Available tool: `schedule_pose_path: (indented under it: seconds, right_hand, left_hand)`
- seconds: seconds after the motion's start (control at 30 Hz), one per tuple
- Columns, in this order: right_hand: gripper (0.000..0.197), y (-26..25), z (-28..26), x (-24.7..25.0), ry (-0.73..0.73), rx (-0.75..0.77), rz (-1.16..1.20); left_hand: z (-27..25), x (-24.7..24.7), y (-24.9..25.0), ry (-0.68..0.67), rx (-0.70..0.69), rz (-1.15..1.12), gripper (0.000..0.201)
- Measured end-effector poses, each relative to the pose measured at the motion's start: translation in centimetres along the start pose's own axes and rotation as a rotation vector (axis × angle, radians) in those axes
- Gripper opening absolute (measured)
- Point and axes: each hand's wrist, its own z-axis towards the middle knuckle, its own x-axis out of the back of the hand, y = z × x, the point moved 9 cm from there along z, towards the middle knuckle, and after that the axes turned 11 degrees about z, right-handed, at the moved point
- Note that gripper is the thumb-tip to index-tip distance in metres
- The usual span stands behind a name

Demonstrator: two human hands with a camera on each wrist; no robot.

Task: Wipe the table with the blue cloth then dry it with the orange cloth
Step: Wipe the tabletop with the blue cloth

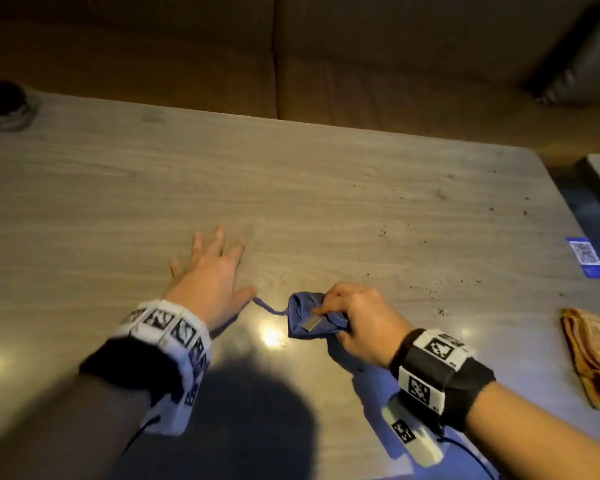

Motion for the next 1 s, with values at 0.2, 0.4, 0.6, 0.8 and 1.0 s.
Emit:
schedule_pose_path:
  seconds: [0.2,0.4,0.6,0.8,1.0]
  right_hand:
    - [0.046,-1.8,1.5,5.6,0.272,-0.018,0.093]
    - [0.008,-0.2,15.3,13.5,0.340,-0.230,-0.168]
    - [0.016,-1.9,14.7,5.8,0.127,-0.104,-0.216]
    - [0.044,-2.2,3.8,0.4,0.082,-0.002,-0.147]
    - [0.046,-1.7,-5.0,-4.7,0.117,-0.021,-0.089]
  left_hand:
    - [-6.8,-4.3,0.7,-0.210,-0.039,0.069,0.117]
    - [-6.1,-5.3,0.6,-0.201,-0.032,0.090,0.123]
    - [-6.3,-4.7,0.5,-0.190,0.000,0.042,0.115]
    - [-7.0,-4.1,0.7,-0.075,-0.024,0.076,0.115]
    - [-11.9,-5.6,1.9,-0.028,-0.084,0.080,0.134]
